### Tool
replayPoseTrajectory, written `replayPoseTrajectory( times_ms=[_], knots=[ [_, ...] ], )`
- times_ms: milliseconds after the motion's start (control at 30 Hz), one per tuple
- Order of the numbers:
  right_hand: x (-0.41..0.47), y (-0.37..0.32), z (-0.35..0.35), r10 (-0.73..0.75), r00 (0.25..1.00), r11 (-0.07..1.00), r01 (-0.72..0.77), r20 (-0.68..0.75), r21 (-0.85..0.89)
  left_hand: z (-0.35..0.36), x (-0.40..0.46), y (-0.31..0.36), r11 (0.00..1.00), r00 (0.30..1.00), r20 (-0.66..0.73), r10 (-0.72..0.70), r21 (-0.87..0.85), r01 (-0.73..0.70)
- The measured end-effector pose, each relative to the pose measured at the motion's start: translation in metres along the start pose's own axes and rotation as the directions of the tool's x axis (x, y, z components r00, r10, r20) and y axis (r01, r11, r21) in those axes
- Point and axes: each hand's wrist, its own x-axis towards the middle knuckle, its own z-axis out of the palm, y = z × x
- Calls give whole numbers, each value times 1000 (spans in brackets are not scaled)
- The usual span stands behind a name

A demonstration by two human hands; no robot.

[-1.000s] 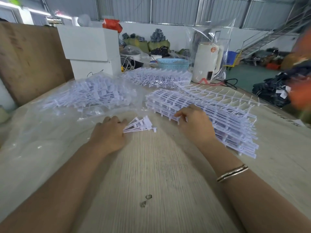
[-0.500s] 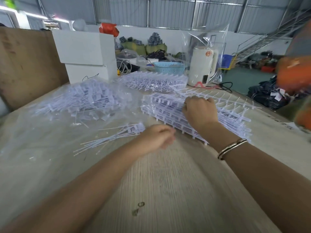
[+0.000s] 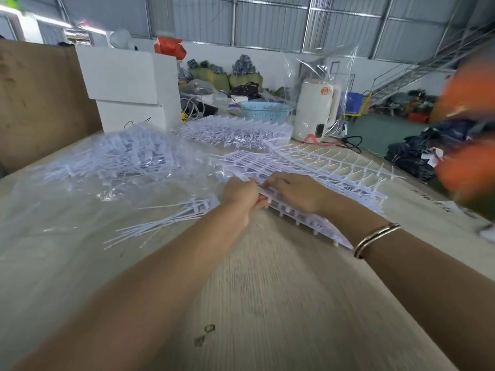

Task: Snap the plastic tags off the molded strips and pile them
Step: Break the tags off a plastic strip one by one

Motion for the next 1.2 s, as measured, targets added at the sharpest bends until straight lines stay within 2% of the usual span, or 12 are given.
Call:
replayPoseTrajectory(
  times_ms=[100,300,500,667,767,833,867,933,967,1000,1100,1200],
  knots=[
    [0,4,0,22,1000,998,-22,-7,-52,-18,3,6,995,996,-80,42,88,-35],
    [1,10,2,62,997,992,-58,-38,113,-57,-11,12,974,994,-33,102,205,-93],
    [-7,19,2,63,997,993,-66,-33,-98,-95,-1,32,983,956,-262,131,156,-92],
    [-13,22,7,76,994,996,-79,-73,-34,-121,-11,36,997,995,99,-27,69,20],
    [-6,19,4,72,971,995,-53,-229,90,-128,-14,48,975,967,247,-60,222,4],
    [-1,19,0,160,930,973,-93,-330,210,-130,-16,55,929,934,346,-84,366,-52],
    [1,21,-4,256,906,922,-123,-337,368,-131,-17,57,885,919,382,-93,456,-100],
    [-5,23,-14,419,876,649,-105,-239,754,-135,-20,57,765,895,437,-93,607,-217],
    [-9,26,-20,445,874,510,-65,-198,858,-137,-21,57,702,879,468,-87,655,-279],
    [-14,30,-24,443,878,443,-37,-183,896,-139,-23,56,640,863,499,-81,689,-339],
    [-25,25,-17,338,923,517,-21,-182,856,-139,-29,52,469,843,531,-85,768,-436],
    [-27,5,13,115,987,696,-2,-109,718,-136,-29,44,454,856,517,-24,768,-451]
  ],
)
